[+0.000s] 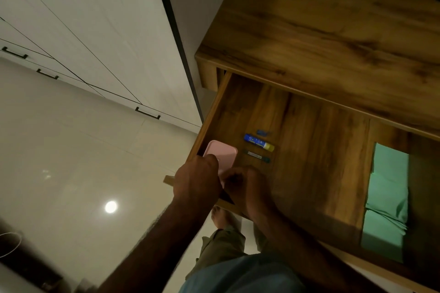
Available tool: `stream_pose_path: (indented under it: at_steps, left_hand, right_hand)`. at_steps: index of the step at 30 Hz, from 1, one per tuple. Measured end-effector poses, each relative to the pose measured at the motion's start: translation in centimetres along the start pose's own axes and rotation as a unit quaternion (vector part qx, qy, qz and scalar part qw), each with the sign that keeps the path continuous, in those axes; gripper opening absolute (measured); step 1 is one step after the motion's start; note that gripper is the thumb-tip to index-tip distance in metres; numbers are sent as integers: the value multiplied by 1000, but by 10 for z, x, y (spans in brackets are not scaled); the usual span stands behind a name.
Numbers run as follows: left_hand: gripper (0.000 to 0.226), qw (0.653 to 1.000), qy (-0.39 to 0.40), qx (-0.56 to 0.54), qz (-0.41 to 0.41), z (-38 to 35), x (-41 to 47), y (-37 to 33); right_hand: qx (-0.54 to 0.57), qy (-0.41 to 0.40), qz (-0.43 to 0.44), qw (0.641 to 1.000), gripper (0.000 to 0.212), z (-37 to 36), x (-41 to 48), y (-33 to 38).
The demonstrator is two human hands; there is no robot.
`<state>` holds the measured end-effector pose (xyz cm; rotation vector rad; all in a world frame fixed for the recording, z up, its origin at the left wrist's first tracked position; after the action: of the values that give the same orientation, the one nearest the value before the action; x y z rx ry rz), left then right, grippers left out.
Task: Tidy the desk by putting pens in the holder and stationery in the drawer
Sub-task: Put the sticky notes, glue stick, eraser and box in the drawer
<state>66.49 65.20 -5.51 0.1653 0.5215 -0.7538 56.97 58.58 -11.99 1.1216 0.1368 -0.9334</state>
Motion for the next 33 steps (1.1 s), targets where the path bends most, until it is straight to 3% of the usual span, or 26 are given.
stream_pose_path:
  at_steps: [2,8,11,16,20,28,32,33]
  left_hand:
    - [37,1000,-19,-14,13,3,2,1]
    - [31,997,-71,-32,22,26,8,-15]
    - [24,992,-102,-71,17,45,11,-34]
    - [10,974,-207,-90,-33,89,27,-64]
    - [10,964,-240,-99,-64,133,47,-84]
    - [16,946,-249,-176,-109,215,159,-84]
    - [24,937,-255,-205,-124,247,243,-80]
    - [27,930,-262,-221,-130,255,267,-79]
  right_hand:
    - [-45,-13,53,997,9,7,-6,1]
    - [49,-63,34,996,33,73,-4,8]
    - [91,-74,42,992,26,105,8,16]
    - [64,-116,98,986,4,157,34,46]
    - [77,-150,129,977,13,188,60,72]
    - [101,-240,205,944,25,239,148,154]
    - [90,-199,155,964,5,250,223,192]
    - [108,-190,139,966,9,253,245,199]
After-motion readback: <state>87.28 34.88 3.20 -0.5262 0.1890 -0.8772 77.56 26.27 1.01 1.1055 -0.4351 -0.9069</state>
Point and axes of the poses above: each hand's wrist, its own x-axis towards the middle knuckle, its own z-axis out of the back of the hand, y = z × x, the point moved 8 cm from there along x, towards the middle knuckle, and after that the axes turned 4 degrees about x, right-handed, at the moved point
